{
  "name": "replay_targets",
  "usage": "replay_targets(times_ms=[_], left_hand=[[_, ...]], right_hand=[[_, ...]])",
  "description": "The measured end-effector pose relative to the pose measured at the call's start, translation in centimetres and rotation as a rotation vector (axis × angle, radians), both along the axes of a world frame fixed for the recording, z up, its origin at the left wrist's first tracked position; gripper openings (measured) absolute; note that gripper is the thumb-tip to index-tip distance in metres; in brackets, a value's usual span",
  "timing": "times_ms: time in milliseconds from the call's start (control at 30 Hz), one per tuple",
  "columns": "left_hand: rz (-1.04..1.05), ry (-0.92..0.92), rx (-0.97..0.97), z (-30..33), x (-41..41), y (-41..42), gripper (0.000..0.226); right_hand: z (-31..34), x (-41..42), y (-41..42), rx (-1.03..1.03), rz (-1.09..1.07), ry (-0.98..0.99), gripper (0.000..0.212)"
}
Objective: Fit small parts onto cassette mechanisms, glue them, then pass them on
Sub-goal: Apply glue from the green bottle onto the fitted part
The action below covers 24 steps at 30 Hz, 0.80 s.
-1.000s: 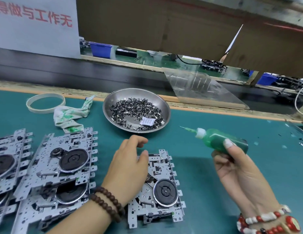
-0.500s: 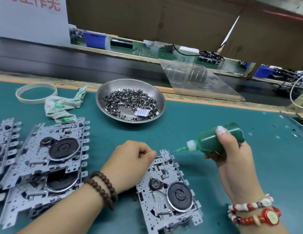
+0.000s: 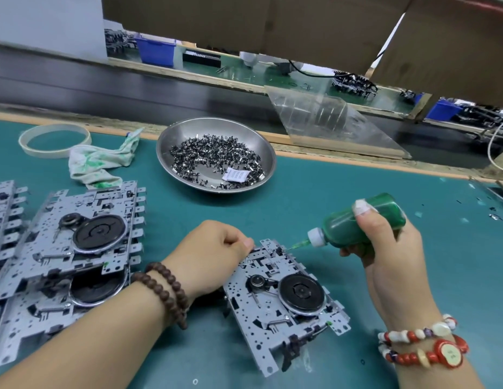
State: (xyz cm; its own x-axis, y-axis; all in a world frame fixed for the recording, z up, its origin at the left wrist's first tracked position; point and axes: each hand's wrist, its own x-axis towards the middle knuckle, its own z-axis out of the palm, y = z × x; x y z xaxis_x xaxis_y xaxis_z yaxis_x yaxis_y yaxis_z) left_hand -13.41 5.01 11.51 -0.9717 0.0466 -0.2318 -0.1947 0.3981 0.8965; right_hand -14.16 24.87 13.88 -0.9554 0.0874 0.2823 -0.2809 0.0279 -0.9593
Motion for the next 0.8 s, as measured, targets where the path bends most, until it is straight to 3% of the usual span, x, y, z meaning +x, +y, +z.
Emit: replay_targets(times_ms=[267, 800], left_hand=[[0.026, 0.005, -0.007, 0.10, -0.05, -0.02, 0.027], [0.015, -0.010, -0.013, 0.08, -0.13, -0.13, 0.032]], right_hand=[[-0.01, -0.01, -0.12, 0.023, 0.006, 0.012, 0.007], [-0.06, -0.02, -0.15, 0.042, -0.011, 0.028, 0.011]])
